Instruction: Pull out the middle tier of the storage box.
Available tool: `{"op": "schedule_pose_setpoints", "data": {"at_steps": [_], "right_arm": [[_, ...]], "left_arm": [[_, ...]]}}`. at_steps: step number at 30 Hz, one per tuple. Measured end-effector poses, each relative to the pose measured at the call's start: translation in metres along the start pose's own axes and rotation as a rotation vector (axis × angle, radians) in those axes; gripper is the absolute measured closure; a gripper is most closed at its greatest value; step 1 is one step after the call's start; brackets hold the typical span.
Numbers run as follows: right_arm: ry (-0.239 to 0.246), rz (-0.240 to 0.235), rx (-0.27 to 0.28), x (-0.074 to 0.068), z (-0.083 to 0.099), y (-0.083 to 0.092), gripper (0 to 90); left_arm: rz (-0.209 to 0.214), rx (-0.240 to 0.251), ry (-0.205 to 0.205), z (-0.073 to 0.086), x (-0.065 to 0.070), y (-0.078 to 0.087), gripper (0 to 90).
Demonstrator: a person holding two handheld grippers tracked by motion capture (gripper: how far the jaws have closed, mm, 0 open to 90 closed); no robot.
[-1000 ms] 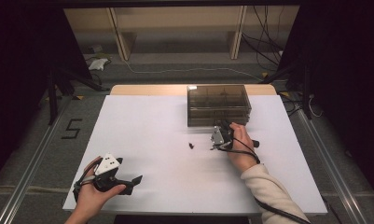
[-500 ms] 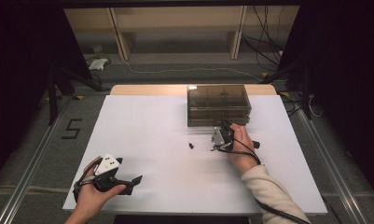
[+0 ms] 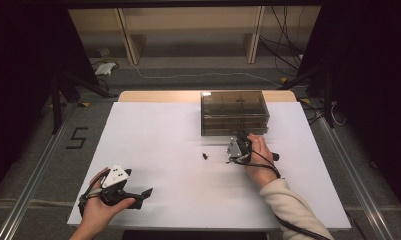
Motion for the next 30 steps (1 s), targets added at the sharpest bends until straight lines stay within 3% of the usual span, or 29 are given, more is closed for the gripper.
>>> {"op": "schedule_pose_setpoints", "data": {"at_steps": [13, 30], "right_arm": [[0.005, -0.015, -0.003, -0.0005, 0.0007, 0.0053, 80.2], [-0.034, -0.023, -0.023, -0.0040, -0.0007, 0.0076, 80.0]], "left_arm": [[0.000, 0.001, 0.001, 0.0000, -0.0001, 0.0000, 0.0], [0.001, 0.001, -0.001, -0.0001, 0.0000, -0.0002, 0.0]]}}
Point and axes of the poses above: each handheld gripper's, and its own axes: y roughly backward along the jaws, z roughly out of its underside, x roughly to its right, the point moved 7 cm from there along -y, roughly forward along the jaws, and after that the axes turned 5 degrees about z, right-handed, at the moved point
